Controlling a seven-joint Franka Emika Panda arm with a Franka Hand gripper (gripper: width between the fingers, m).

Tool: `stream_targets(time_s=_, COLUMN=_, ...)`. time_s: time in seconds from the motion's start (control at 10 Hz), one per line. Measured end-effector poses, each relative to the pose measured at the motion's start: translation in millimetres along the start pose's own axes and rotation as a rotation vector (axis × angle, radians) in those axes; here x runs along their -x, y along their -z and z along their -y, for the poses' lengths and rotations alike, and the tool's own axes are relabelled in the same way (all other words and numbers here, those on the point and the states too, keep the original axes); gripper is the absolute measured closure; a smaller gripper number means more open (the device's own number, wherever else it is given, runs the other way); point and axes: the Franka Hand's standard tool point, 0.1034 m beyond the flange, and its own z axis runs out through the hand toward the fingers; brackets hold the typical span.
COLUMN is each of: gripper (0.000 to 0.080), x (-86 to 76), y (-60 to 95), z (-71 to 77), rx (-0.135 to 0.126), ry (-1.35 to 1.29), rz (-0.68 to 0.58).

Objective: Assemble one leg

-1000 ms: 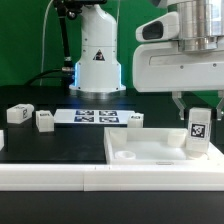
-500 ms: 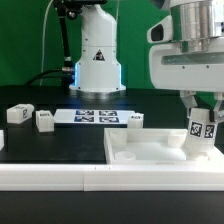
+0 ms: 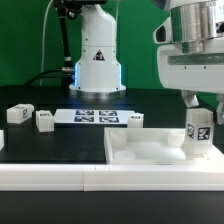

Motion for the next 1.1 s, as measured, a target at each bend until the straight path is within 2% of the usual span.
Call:
stream_targets(time_s=0.1, gripper=0.0205, x=-2.7, y=0.5, z=-1.7, rx=0.013, ry=0.058, rz=0.005)
stream_targets(time_s=0.2, gripper=0.0205, x=-5.7, y=1.2, z=-2.3, rx=0.018, ry=0.148, rz=0.007)
stream_targets(time_s=0.3, gripper=0.0161, x=-6.7, y=1.4, z=-3.3, rx=0.027, ry=0.285, rz=0.014)
stream_targets(time_s=0.7, gripper=0.0151, x=-7.3, y=0.6, z=-3.8, rx=0.062, ry=0.707, rz=0.038)
stream_targets(time_s=1.0, gripper=0.0151, x=-2.5, y=0.0, z=0.6, rx=0.114, ry=1.008, rz=0.012)
stream_targets(time_s=1.1, gripper=0.0151, x=-1.8, y=-0.8, z=1.4, rx=0.122, ry=1.092, rz=0.010)
